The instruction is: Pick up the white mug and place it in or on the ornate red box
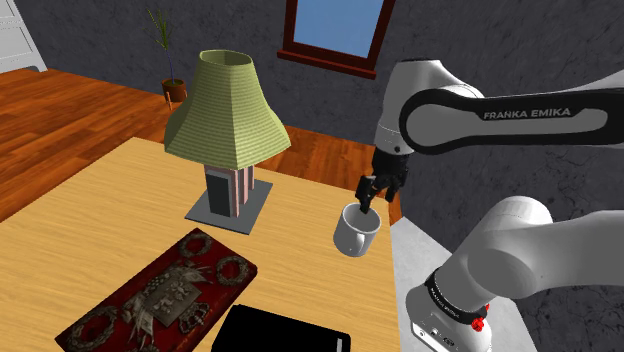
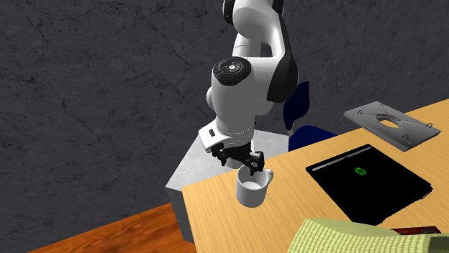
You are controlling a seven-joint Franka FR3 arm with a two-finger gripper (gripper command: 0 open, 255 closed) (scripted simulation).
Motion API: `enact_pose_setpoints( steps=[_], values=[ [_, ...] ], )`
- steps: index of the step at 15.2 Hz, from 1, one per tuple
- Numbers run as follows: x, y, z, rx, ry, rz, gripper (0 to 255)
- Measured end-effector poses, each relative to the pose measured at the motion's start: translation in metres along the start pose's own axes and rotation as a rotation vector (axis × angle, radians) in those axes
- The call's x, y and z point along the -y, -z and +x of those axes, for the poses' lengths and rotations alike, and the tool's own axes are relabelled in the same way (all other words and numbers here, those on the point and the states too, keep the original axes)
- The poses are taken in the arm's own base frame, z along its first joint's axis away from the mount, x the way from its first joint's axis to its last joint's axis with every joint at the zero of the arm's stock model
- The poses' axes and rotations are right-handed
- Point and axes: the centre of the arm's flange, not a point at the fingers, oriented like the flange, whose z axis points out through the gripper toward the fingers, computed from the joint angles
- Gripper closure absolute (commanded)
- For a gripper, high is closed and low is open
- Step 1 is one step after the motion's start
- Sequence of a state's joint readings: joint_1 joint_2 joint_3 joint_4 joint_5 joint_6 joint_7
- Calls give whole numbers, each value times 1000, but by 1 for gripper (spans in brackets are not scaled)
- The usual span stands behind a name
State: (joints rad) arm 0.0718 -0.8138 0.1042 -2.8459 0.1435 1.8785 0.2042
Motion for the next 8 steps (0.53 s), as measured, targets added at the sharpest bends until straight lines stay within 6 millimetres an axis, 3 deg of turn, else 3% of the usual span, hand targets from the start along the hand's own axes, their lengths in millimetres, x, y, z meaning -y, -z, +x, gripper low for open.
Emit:
enact_pose_setpoints(
  steps=[8],
  values=[
    [2,-42,0,-2,-4,3,0]
  ],
)
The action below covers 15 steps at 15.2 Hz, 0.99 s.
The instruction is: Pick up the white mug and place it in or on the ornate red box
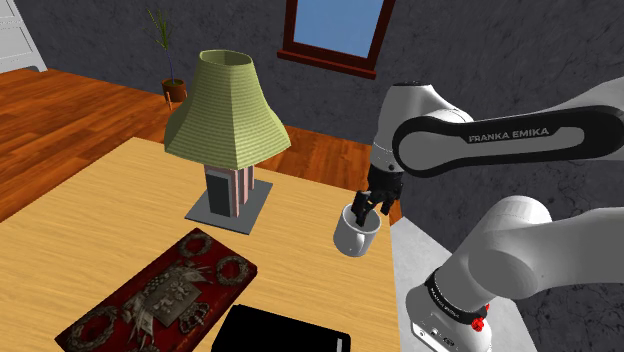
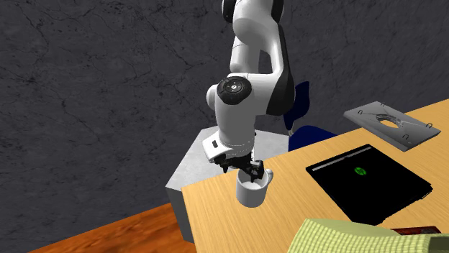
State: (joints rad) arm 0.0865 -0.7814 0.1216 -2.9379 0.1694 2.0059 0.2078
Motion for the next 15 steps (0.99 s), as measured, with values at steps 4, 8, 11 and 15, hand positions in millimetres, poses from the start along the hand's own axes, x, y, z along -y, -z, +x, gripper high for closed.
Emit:
enact_pose_setpoints(
  steps=[4,8,11,15],
  values=[
    [0,-2,0,0,0,0,0],
    [0,-2,0,0,0,0,255],
    [0,-2,0,0,0,0,255],
    [0,-2,0,-1,0,0,255]
  ],
)
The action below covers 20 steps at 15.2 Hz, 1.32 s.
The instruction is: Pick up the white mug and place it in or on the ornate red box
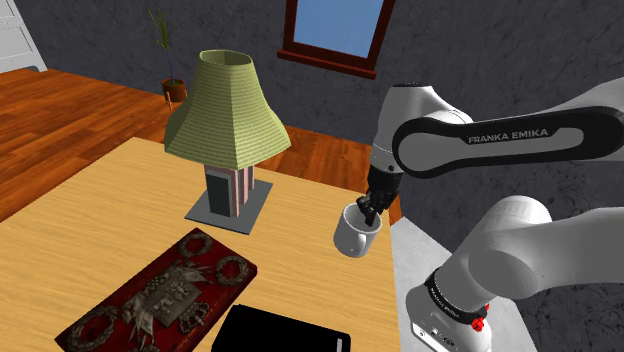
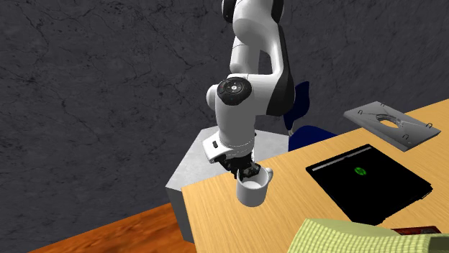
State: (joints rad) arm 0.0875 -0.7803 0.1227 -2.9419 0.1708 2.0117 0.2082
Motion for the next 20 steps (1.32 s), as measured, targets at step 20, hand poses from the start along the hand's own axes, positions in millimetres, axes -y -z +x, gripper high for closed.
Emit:
enact_pose_setpoints(
  steps=[20],
  values=[
    [1,94,-15,0,0,0,255]
  ],
)
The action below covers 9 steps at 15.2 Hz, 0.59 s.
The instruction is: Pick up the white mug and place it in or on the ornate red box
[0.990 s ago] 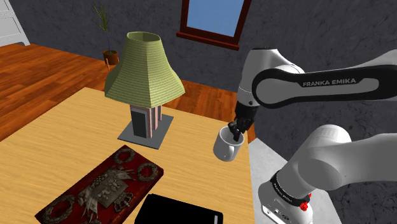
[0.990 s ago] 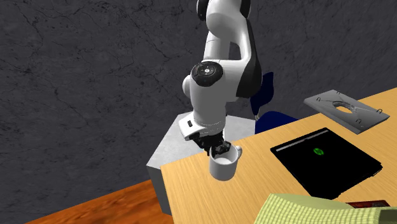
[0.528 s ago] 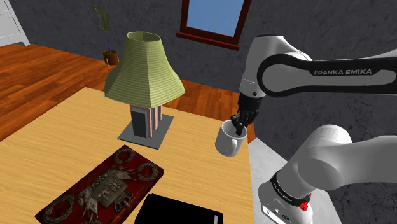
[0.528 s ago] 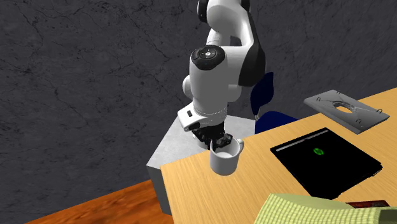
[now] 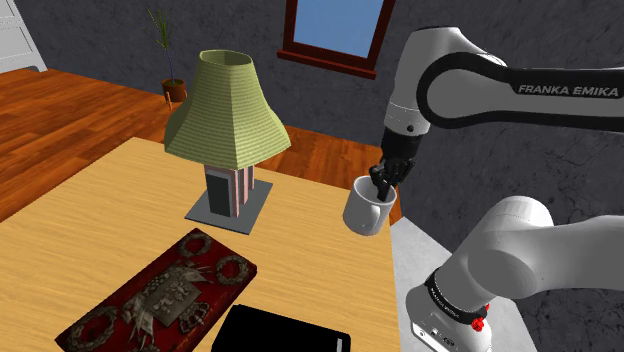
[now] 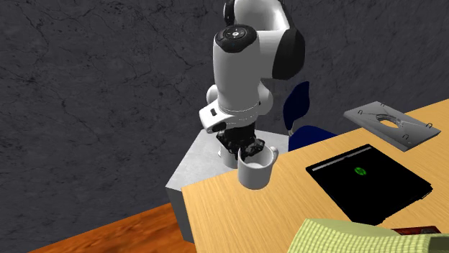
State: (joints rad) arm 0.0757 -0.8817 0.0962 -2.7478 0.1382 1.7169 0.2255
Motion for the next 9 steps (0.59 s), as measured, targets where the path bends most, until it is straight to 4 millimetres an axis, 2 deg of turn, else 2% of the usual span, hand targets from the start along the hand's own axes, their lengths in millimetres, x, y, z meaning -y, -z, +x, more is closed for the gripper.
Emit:
enact_pose_setpoints(
  steps=[5,7,9],
  values=[
    [2,24,-3,0,0,0,255],
    [17,26,-4,0,0,-1,255],
    [41,29,0,0,0,-1,255]
  ],
)
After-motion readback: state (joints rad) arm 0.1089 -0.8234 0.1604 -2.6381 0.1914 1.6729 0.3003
